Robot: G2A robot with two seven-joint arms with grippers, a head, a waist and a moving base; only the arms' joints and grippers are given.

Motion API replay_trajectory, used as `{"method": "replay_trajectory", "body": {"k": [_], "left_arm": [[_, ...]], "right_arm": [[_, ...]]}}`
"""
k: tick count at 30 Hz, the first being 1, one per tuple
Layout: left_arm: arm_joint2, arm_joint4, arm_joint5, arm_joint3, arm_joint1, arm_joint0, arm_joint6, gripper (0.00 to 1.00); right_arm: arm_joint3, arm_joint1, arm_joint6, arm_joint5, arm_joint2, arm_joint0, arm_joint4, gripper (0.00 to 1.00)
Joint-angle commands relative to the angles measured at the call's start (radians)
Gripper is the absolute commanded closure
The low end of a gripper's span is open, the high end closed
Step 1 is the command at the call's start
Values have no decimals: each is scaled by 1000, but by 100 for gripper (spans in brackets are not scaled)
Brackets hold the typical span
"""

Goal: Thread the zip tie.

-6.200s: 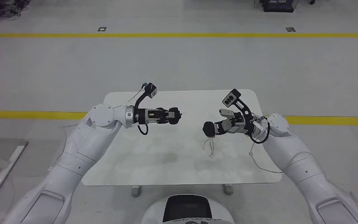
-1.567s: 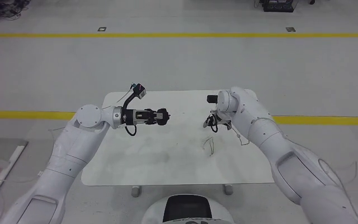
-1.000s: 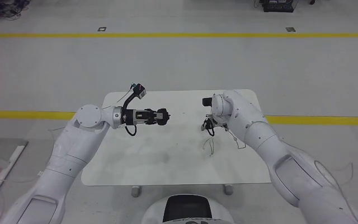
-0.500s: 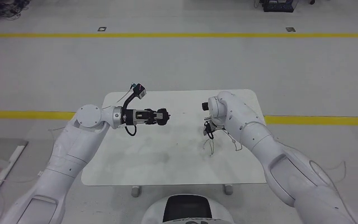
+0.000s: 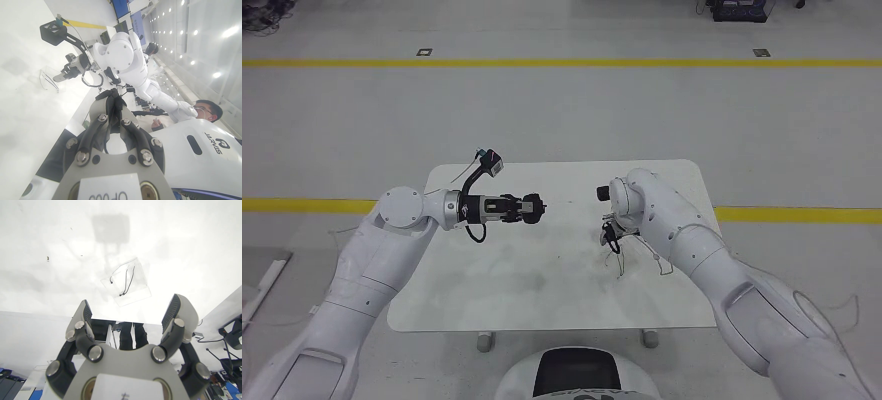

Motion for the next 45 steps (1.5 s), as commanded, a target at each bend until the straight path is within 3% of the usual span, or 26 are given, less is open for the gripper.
{"method": "replay_trajectory", "body": {"k": [1, 11, 20, 22, 24, 31, 45], "left_arm": [[0, 0, 0, 0, 0, 0, 0, 100], [0, 0, 0, 0, 0, 0, 0, 100], [0, 0, 0, 0, 0, 0, 0, 100], [0, 0, 0, 0, 0, 0, 0, 100], [0, 0, 0, 0, 0, 0, 0, 100], [0, 0, 0, 0, 0, 0, 0, 100], [0, 0, 0, 0, 0, 0, 0, 100]], "right_arm": [[-11, 2, -1, 0, 1, -7, -2, 0], [23, -8, -1, 0, -83, 3, 44, 0], [23, -8, -1, 0, -83, 3, 44, 0], [11, -6, -38, -19, -69, -15, 68, 0], [10, -4, -43, 0, -60, -20, 58, 0], [28, -18, -17, 0, 22, -42, -5, 0], [69, -110, -1, 0, 114, -95, -239, 0]]}}
